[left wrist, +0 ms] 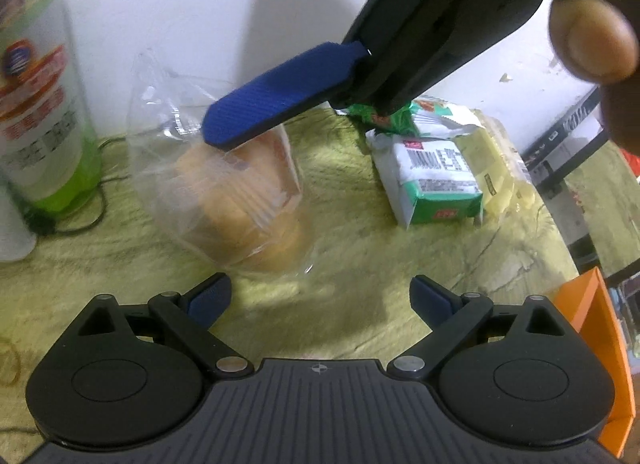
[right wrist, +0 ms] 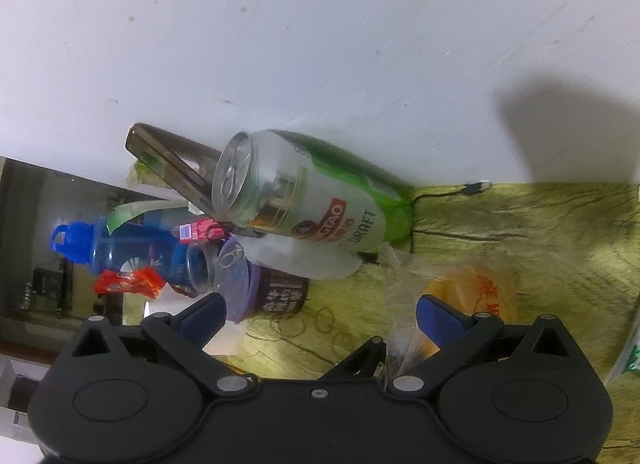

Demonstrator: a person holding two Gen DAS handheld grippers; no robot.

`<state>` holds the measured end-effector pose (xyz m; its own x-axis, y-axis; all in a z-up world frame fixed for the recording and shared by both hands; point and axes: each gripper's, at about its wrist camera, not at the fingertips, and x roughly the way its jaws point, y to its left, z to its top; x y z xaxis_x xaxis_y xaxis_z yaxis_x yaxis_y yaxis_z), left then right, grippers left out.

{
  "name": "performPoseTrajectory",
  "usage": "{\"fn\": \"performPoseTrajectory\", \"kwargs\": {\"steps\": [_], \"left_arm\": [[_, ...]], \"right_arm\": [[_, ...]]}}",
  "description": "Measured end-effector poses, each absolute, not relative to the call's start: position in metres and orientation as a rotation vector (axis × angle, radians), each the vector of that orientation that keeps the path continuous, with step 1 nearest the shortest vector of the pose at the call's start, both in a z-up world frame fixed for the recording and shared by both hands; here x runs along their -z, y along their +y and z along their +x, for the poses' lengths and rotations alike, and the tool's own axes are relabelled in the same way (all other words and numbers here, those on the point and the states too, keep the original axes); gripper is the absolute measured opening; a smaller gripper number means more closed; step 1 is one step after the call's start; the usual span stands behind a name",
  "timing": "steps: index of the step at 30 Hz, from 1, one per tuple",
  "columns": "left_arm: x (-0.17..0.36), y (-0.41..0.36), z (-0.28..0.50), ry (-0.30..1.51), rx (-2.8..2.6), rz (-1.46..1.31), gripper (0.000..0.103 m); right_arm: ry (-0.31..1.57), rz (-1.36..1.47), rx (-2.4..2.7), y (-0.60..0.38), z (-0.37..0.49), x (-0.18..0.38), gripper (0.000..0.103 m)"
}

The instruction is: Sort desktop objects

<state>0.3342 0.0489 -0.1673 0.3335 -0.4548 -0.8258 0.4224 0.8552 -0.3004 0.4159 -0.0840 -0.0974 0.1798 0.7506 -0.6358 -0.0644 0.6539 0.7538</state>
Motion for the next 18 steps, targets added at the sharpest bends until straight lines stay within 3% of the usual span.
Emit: {"fn": "performPoseTrajectory", "kwargs": {"steps": [18], "left_arm": [[0.142,0.120,0.289,1.133,0.461,-0.090,0.097]], "right_arm": [[1.259,0.721,-0.600,-0.113,0.397,0.089,0.103]]}}
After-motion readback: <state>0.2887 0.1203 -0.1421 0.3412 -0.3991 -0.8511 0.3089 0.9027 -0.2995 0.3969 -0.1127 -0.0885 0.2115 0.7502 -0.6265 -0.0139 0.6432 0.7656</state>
